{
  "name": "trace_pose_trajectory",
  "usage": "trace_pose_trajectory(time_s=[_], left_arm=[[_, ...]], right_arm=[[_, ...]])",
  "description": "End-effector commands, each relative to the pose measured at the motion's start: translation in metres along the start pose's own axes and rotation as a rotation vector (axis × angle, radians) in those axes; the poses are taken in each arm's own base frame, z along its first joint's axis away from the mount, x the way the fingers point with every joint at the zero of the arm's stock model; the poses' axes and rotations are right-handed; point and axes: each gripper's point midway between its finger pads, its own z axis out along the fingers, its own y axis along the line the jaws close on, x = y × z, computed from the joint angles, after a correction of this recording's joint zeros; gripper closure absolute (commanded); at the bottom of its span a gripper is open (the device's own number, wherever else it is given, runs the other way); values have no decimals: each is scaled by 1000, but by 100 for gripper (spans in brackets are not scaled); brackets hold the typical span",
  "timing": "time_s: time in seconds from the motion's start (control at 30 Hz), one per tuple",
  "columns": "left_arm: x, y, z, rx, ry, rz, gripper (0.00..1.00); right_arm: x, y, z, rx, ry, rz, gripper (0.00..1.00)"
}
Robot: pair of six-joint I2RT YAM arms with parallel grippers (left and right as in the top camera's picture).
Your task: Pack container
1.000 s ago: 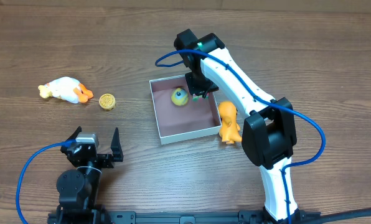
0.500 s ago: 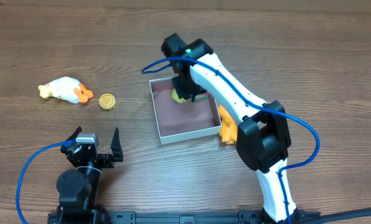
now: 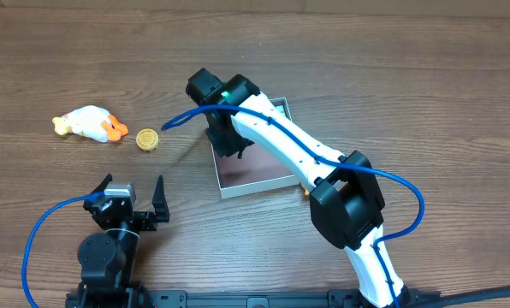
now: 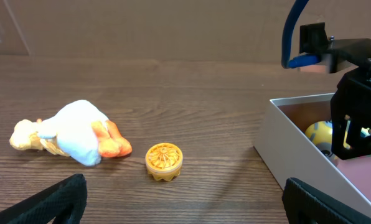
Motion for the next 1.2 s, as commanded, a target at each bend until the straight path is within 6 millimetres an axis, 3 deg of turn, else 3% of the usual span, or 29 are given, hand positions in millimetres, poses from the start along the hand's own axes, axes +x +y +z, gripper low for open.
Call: trace_pose_trajectory(time_s=[0.0, 0.43, 1.17], left_arm=[[-1, -1, 0, 9, -5, 8, 0], [-1, -1, 0, 9, -5, 8, 0], [0, -1, 0, 9, -5, 8, 0]], right_arm=[[-3, 6, -22, -20, -53, -16, 71], [-7, 30, -24, -46, -92, -62, 71], [-28, 37, -28, -70, -179, -68, 71]])
